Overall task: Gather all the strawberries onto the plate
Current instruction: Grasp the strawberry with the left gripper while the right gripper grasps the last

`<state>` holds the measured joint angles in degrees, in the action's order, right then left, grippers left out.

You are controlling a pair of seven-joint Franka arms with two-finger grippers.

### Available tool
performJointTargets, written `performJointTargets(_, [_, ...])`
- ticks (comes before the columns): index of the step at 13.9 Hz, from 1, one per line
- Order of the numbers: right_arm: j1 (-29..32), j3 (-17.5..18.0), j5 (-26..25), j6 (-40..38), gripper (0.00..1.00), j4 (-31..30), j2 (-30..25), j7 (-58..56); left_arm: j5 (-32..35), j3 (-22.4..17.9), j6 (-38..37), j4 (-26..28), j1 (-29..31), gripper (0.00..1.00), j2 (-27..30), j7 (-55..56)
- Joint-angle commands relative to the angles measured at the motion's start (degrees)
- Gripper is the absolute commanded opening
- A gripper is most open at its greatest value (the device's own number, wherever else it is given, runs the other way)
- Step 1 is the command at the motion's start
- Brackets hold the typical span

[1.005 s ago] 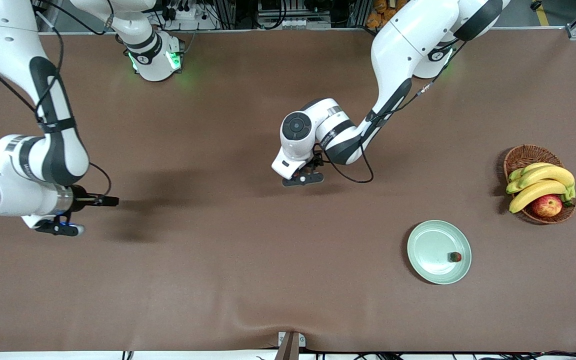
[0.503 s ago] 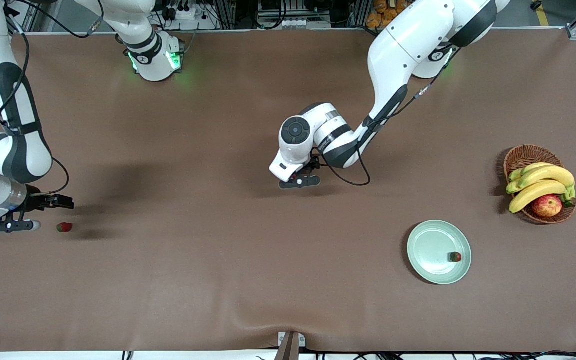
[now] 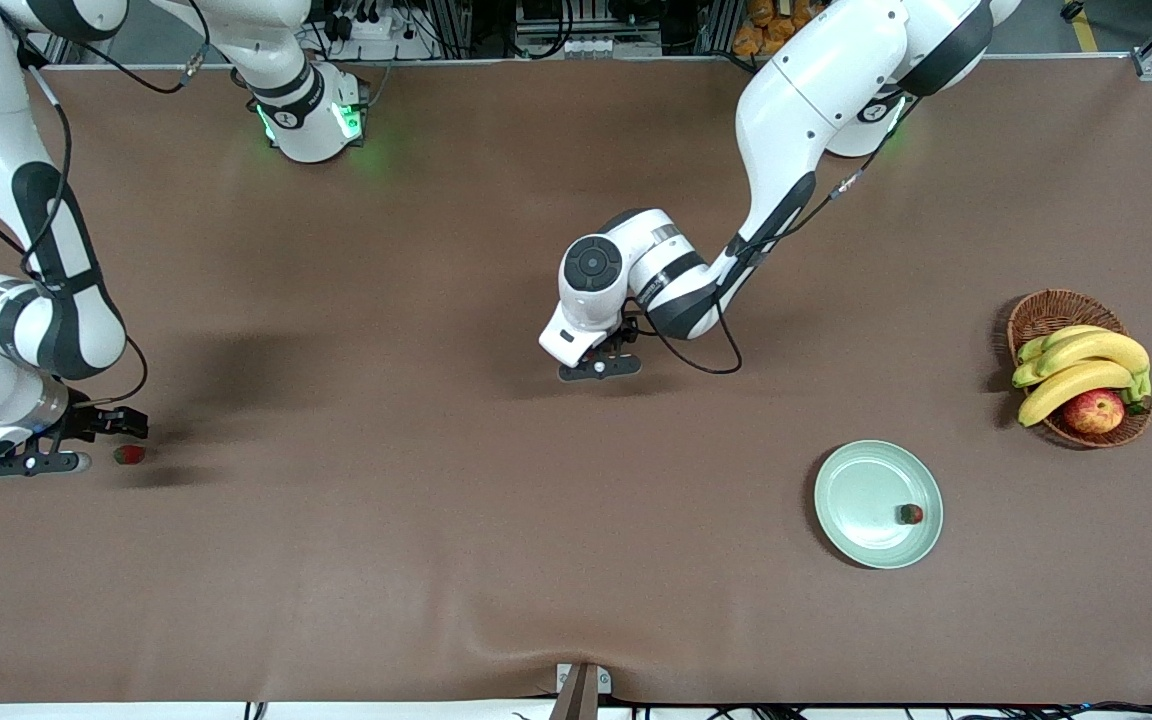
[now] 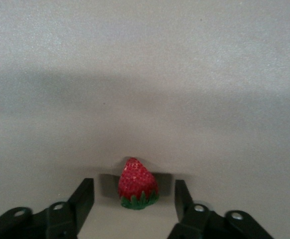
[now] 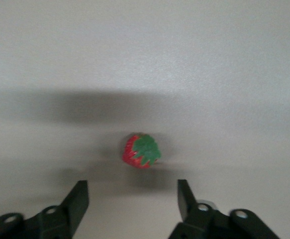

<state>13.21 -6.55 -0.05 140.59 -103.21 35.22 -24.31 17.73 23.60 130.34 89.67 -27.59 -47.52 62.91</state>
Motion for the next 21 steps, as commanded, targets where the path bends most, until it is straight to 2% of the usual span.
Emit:
performJointTargets(1, [1.90, 1.36, -0.31, 0.74, 0.72, 1.96, 0.99, -2.67, -0.77, -0.40, 0.18, -1.34, -0.45, 0.71, -0.91, -0.77])
performJointTargets(2, [1.90, 1.36, -0.30, 0.74, 0.70, 2.75, 1.34, -2.41, -0.77, -0.40, 0.18, -1.34, -0.45, 0.66, -0.91, -0.77])
performJointTargets(3, [1.99, 1.36, -0.13, 0.74, 0.69, 3.28, 1.69, -2.23, -0.77, -0.40, 0.18, -1.34, -0.45, 0.57, -0.91, -0.77])
performJointTargets(4, [1.90, 1.45, 0.66, 0.83, 0.69, 3.63, 2.05, -2.23, -0.77, -0.40, 0.18, -1.34, -0.45, 0.39, -0.82, -0.86])
performJointTargets(5, [1.82, 1.45, 1.53, 0.91, 0.69, 4.42, 2.48, -2.23, -0.59, -0.40, 0.18, -1.34, -0.53, 0.13, -0.82, -0.95])
performJointTargets(6, [1.73, 1.45, 2.33, 1.26, 0.69, 4.77, 3.27, -2.23, -0.59, -0.40, 0.18, -1.34, -0.45, 0.00, -0.73, -1.03])
performJointTargets(9, [1.38, 1.45, 2.69, 3.99, 0.65, 4.95, 4.59, -2.23, -0.59, -0.40, 0.18, -1.43, 0.17, 0.00, -0.12, -0.95])
performJointTargets(11, [1.38, 1.45, 2.69, 4.60, 0.58, 4.86, 4.86, -2.32, -0.94, -0.40, 0.09, -3.43, 1.65, 0.00, 1.37, -0.42])
performJointTargets(13, [1.38, 1.45, 2.69, 4.87, 0.58, 4.78, 5.30, -2.32, -1.29, -0.31, -0.52, -4.42, 4.37, 0.00, 3.03, 0.46])
performJointTargets(14, [1.38, 1.45, 2.69, 4.87, 0.45, 4.77, 5.30, -2.32, -1.21, -0.31, -0.70, -4.42, 6.39, 0.00, 4.09, 0.98])
performJointTargets(15, [1.29, 1.45, 2.69, 4.87, 0.25, 4.69, 5.30, -2.32, -1.21, -0.31, -0.79, -4.42, 8.41, 0.00, 5.06, 1.51])
performJointTargets(17, [1.20, 1.45, 2.69, 4.43, 0.07, 4.69, 5.30, -2.14, -0.77, -0.40, -0.96, -4.33, 12.89, 0.00, 6.73, 1.34])
performJointTargets(18, [1.11, 1.45, 2.69, 4.17, 0.00, 4.69, 5.30, -1.88, -0.42, -0.40, -1.14, -4.33, 15.18, 0.00, 7.26, 0.73])
performJointTargets(20, [0.15, 2.06, 2.69, 3.38, 0.00, 4.69, 4.86, 2.84, -0.15, -0.40, -1.14, -4.33, 19.40, 0.00, 7.62, -2.68])
performJointTargets(21, [-1.07, 2.24, 2.69, 0.33, 0.00, 5.12, 4.43, 6.26, -0.15, -0.40, -1.14, -4.33, 21.77, 0.00, 7.62, -6.27])
